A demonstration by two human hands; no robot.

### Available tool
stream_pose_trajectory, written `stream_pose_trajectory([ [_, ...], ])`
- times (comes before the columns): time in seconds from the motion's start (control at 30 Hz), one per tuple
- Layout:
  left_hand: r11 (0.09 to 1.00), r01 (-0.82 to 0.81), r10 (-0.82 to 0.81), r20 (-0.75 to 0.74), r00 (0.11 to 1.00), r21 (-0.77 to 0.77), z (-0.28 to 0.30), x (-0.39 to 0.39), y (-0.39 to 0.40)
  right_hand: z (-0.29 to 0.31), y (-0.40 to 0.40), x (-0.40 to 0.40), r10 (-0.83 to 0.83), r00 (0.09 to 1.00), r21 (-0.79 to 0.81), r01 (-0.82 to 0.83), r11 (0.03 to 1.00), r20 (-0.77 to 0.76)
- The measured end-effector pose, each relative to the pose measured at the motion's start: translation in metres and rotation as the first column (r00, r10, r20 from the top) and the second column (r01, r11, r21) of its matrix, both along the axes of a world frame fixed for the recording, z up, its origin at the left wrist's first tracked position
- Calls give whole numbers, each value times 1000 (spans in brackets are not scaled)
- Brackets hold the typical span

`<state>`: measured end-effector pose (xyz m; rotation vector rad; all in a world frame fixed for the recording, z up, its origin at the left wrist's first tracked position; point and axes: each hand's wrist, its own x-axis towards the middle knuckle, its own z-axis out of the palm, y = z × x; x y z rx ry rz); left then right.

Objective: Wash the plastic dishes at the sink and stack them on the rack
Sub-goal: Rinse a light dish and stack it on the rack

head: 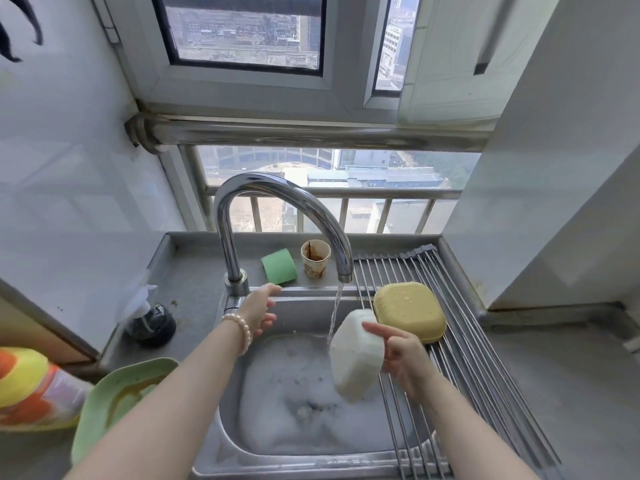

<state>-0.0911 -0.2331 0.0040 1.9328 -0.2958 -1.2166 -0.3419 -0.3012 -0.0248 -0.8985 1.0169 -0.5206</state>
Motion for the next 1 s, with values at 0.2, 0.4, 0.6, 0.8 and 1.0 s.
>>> stream_pose_trajectory([
  [0.2, 986, 165, -160, 134, 978, -29, -15, 2, 14, 18, -48, -25, -299, 951, 20, 298, 954, 80],
  [0.4, 960, 247, -270, 195, 943, 134, -40, 31, 43, -4, -115, -51, -548, 834, 74, 543, 836, 64],
  [0.6, 967, 168, -211, 238, 948, 189, -45, 40, 77, -23, -139, -53, -560, 754, -331, 460, 824, -344],
  [0.8, 963, 172, -222, 248, 943, 209, -40, 49, 96, -48, -142, -54, -443, 694, -492, 147, 858, -567],
  [1.0, 976, 141, -188, 311, 932, 167, -31, 52, 105, -55, -137, -56, -311, 665, -455, -49, 889, -679],
])
